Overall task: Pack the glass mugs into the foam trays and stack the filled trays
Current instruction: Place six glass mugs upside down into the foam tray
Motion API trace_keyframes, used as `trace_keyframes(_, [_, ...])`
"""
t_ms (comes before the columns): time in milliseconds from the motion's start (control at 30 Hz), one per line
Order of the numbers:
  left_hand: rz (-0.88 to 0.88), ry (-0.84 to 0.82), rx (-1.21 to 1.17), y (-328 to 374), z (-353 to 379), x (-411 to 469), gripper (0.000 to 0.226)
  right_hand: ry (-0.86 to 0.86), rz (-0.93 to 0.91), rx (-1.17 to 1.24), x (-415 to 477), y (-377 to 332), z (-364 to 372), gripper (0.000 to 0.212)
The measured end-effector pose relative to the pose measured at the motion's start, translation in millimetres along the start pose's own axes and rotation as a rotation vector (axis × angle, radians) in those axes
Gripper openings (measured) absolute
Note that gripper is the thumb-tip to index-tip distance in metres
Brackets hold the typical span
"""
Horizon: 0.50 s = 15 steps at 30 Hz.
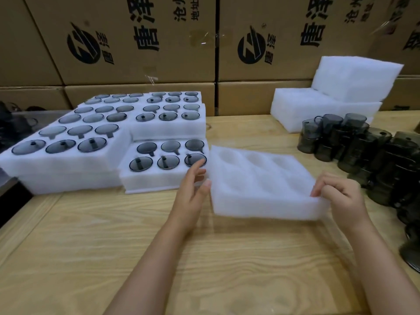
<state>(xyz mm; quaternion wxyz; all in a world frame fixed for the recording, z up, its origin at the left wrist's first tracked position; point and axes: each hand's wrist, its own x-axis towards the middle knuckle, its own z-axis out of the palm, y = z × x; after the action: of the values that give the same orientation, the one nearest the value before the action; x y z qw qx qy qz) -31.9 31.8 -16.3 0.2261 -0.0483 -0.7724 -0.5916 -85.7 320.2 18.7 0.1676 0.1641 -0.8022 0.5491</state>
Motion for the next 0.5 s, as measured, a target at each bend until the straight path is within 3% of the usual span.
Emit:
trace_keyframes(100, [-0.007,0.002,0.001,-0.1,-0.8,3.4,0.052,-0.021,0.03,-0.029,1.9,4.1,-5.3,0.03])
trace_keyframes(200, [0.01,-0.055,0.098,0.0,1.4,4.8,0.038,-0.047,0.066,0.036,2.8,1.8,-2.2,0.024])
trace_keyframes(367, [0.004,0.024,0.162,-6.3,4.5,11.2,0.025,0.04,0.223,0.205,18.9,4.1,-3.8,0.026])
trace_keyframes(500, [0.006,0.05,0.223,-8.6,6.2,11.0,0.031,0.095,0.24,-0.143,69.8,14.1,4.9,0.021])
